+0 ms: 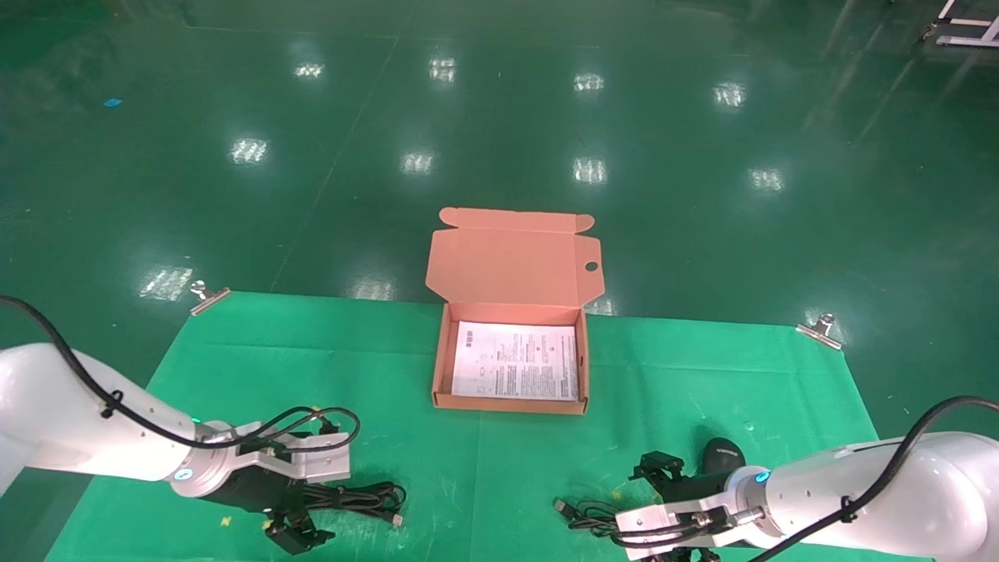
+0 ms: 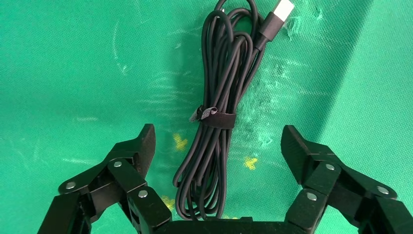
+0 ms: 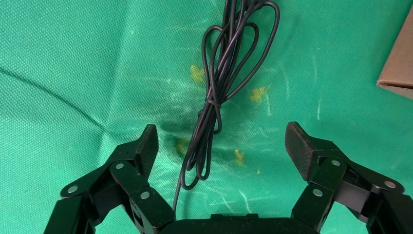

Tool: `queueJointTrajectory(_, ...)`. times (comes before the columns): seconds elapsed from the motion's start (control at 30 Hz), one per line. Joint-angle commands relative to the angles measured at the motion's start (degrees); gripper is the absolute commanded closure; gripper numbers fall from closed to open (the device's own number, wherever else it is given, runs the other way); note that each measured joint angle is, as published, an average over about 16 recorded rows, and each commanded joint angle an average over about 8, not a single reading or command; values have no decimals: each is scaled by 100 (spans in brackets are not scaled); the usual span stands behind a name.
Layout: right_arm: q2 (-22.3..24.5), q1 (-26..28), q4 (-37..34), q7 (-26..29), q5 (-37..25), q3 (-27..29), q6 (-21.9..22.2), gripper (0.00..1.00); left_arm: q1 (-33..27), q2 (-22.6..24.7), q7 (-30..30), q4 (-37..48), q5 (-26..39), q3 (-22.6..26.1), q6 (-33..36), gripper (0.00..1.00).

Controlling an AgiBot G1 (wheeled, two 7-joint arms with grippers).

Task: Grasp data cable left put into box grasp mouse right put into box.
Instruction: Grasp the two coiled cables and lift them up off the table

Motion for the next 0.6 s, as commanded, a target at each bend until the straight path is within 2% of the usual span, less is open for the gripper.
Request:
queueJointTrajectory(0.03, 4, 0, 7, 3, 5, 2, -5, 100, -2, -6, -6, -19, 1, 1, 2, 100)
queueJointTrajectory(0.6, 21, 18, 50, 20, 18, 7, -54, 100, 17, -43, -26, -125, 8, 6, 31, 100)
